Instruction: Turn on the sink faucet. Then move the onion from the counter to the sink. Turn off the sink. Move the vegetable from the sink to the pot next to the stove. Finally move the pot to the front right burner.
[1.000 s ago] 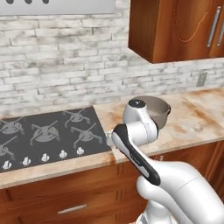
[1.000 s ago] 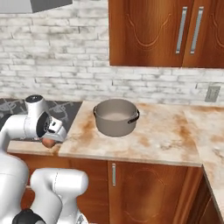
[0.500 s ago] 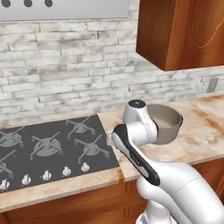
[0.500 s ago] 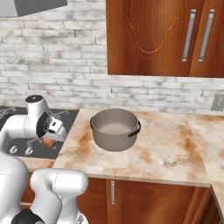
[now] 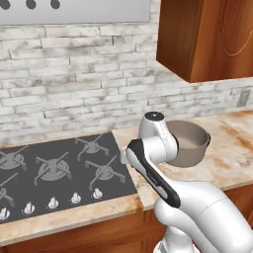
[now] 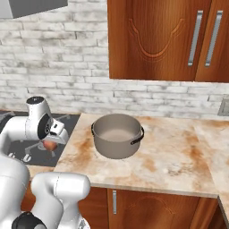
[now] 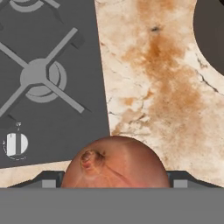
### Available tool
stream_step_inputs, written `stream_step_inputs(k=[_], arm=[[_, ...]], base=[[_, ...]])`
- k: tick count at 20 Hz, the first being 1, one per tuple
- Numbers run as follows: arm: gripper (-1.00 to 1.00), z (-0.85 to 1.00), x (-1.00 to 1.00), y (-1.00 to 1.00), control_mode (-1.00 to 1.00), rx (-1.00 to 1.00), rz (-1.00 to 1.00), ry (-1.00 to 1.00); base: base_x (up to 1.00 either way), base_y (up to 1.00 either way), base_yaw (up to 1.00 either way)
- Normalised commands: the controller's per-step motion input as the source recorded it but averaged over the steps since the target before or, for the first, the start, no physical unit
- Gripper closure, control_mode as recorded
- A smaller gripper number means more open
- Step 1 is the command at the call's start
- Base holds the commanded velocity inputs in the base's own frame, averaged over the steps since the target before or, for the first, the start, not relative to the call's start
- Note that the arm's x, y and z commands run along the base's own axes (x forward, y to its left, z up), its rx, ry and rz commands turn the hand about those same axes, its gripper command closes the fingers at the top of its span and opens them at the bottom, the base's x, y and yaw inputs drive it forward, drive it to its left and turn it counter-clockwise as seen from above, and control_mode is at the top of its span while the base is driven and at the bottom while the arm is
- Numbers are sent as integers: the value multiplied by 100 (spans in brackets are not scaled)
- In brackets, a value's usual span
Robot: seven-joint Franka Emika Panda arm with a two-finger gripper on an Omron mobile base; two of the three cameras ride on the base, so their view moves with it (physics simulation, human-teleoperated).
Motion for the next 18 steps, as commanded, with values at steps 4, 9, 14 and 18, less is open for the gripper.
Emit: stream_step_inputs(k=[4,9,14,18], arm=[[100,0,0,0,100,0,0,0],[100,0,0,0,100,0,0,0],[100,14,-4,0,-100,-1,-1,-3],[100,57,-18,-16,-100,-5,-12,-2]], base=[[3,0,0],[1,5,0],[0,0,0],[0,0,0]])
